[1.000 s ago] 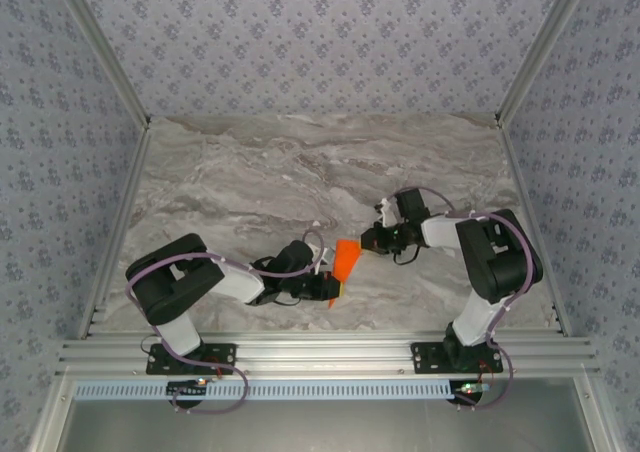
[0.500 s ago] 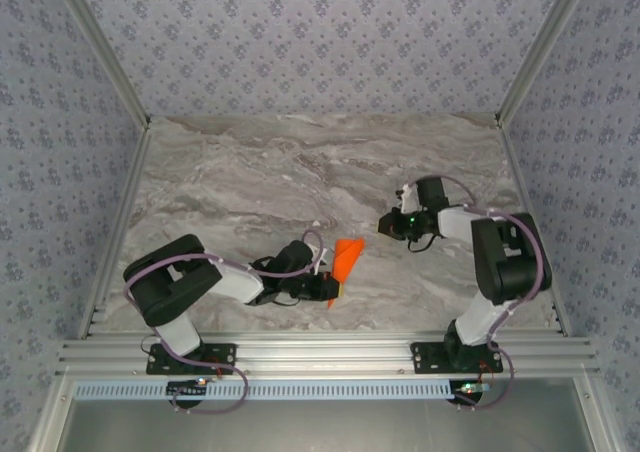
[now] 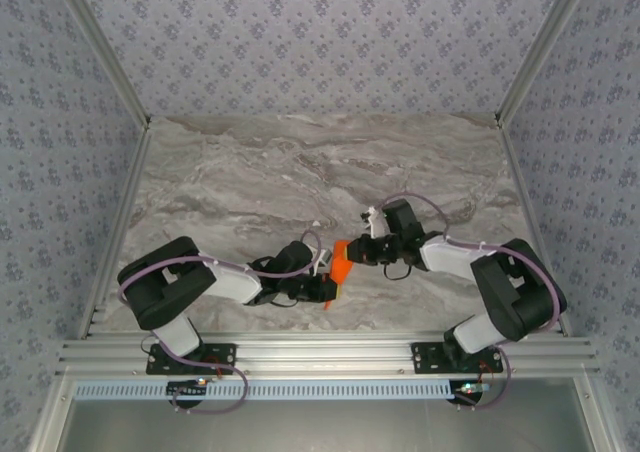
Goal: Fold a paper plane with a square sheet of paper (fold left side to right side)
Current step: Perform the fifth fold on the wing at the bottom-center of the table.
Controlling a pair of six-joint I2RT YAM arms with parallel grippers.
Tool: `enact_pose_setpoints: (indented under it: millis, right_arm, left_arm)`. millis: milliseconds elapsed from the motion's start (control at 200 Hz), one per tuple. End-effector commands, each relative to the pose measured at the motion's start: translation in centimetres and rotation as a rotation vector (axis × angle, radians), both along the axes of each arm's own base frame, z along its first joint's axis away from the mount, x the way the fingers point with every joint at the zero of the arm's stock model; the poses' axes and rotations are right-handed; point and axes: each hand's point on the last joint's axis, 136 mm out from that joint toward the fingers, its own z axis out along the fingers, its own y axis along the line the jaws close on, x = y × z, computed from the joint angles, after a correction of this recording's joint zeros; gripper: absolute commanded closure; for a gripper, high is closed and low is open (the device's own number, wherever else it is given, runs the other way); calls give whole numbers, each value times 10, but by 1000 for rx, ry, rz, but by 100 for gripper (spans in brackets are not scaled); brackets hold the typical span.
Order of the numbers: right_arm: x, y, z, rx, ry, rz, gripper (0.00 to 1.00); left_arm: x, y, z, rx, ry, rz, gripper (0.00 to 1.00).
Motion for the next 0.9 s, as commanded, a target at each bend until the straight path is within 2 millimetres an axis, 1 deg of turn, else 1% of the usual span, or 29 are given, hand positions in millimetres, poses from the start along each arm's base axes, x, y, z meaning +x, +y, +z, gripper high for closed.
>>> enact_pose_setpoints:
  millis: [0,65,145,295,420,495,585,665,894]
  right_arm:
    - [9,6,-9,-24,14,-27,93]
    - [9,7,-22,-52,48,-27,93]
    - [7,2,-40,-105,104,-42,94]
    - [1,-11,-63,-207,182,-72,94]
    - [-1,-14,-72,-232,210,-72,95]
    - [-1,-13,-73,-235,217,-69,95]
    - [-1,-12,-73,-238,217,-64,95]
    - [0,-12,-72,-244,216,-63,95]
    - [-2,-14,-74,-270,223,-56,95]
  left_arm:
    - [-3,5,-2,39,-3,-8,100]
    - [-2,3,2,30,-12,-9,100]
    - [-1,1,10,13,-24,-12,100]
    - [-2,-4,42,-63,-56,-29,96]
    - [-8,-4,71,-118,-74,-54,93]
    - [-12,-4,79,-131,-56,-68,92]
    - [-17,0,76,-104,-24,-74,91]
    - [-20,-2,73,-97,2,-86,90]
    - [-18,-3,46,-38,44,-79,90]
